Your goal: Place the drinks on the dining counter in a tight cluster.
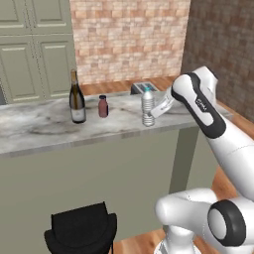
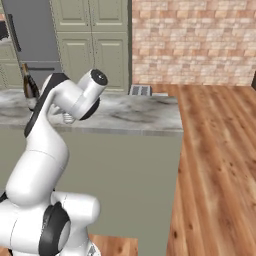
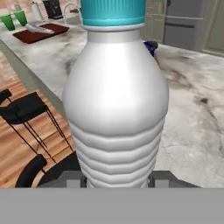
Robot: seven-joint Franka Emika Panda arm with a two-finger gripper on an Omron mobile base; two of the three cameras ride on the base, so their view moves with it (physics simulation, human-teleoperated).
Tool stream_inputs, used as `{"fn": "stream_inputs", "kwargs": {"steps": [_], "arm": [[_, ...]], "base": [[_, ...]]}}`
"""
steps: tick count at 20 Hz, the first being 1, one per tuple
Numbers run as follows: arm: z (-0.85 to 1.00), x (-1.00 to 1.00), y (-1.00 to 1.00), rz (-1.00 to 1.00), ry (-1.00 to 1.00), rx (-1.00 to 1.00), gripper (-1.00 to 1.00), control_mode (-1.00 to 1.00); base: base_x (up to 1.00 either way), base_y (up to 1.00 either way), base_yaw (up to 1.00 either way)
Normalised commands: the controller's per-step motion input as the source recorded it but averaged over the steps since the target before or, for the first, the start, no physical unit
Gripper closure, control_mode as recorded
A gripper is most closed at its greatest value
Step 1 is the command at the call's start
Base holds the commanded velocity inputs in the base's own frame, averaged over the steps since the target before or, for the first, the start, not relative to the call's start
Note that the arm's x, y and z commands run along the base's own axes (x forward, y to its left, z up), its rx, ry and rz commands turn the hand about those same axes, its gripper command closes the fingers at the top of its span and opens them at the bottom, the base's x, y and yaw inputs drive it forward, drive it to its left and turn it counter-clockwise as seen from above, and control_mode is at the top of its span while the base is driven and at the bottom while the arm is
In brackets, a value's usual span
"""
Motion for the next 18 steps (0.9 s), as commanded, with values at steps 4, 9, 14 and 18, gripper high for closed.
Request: {"fn": "stream_inputs", "kwargs": {"steps": [4,9,14,18], "arm": [[-0.15,0.21,0.08,0.03,-0.04,0.01,1.0,-1.0],[-0.03,0.25,0.24,0.01,-0.07,0.0,1.0,-1.0],[0.0,0.51,0.34,0.0,-0.09,0.02,1.0,-1.0],[0.0,0.6,0.32,0.0,-0.01,0.01,1.0,-1.0]], "base": [[0.0,0.0,0.0],[0.0,0.0,0.0],[0.0,0.0,0.0],[0.0,0.0,0.0]]}}
